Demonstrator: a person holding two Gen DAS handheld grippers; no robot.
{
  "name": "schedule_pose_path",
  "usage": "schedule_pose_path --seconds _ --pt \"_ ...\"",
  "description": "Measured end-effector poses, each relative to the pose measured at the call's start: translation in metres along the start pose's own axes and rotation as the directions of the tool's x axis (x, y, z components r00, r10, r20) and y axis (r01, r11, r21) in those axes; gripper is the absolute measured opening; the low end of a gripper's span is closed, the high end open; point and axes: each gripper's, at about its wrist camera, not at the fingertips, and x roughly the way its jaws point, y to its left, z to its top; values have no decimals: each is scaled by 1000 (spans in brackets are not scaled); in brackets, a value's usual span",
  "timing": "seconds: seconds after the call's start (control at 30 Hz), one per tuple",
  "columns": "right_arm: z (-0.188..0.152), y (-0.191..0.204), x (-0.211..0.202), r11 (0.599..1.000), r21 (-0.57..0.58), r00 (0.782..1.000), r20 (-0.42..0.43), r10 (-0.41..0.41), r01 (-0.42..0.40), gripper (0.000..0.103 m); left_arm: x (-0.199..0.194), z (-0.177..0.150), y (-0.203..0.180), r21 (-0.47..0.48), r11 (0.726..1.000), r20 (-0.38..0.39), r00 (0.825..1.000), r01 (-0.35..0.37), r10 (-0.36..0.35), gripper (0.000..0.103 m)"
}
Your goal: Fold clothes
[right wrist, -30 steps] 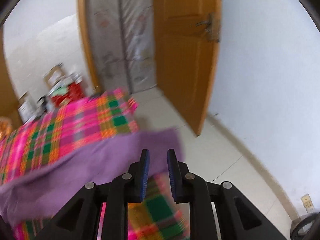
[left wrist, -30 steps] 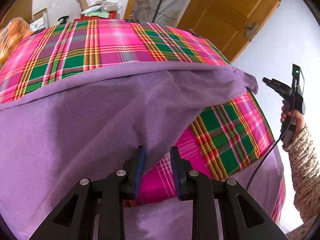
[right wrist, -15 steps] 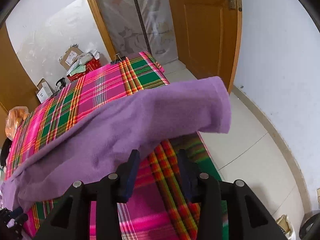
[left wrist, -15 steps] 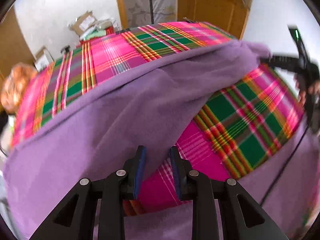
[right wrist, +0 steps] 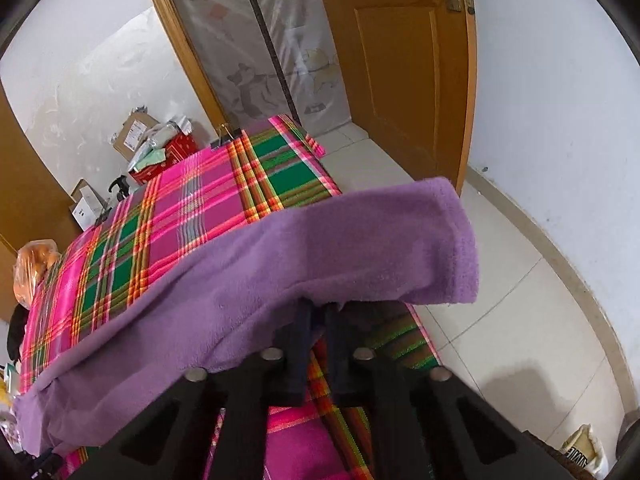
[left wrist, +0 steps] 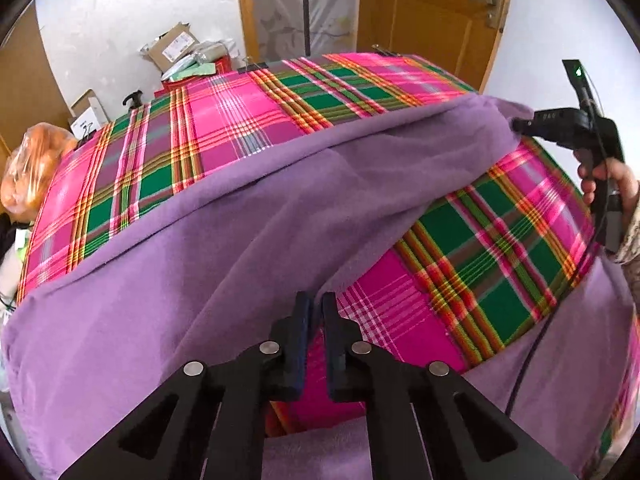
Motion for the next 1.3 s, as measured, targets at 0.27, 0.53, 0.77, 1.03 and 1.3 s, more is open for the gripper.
schedule_pose_path --seconds 0.27,0.53,0.77,1.03,1.3 --pt "10 -12 -33 999 39 995 95 -4 0 0 -20 -6 16 -69 997 44 999 19 -16 1" --pt "-3 -18 -43 999 37 999 51 13 -15 1 -27 -14 24 -94 995 47 999 28 -24 1" --pt "-23 -12 -27 998 39 999 -17 41 -40 2 -13 -10 5 -19 999 3 1000 31 -30 24" --pt "-33 -6 -21 998 38 998 -42 54 -52 7 0 -6 -13 48 998 -35 999 30 -28 41" --pt "-34 -4 -21 998 37 998 -34 48 -46 9 3 -2 -12 37 999 -22 1000 1 0 34"
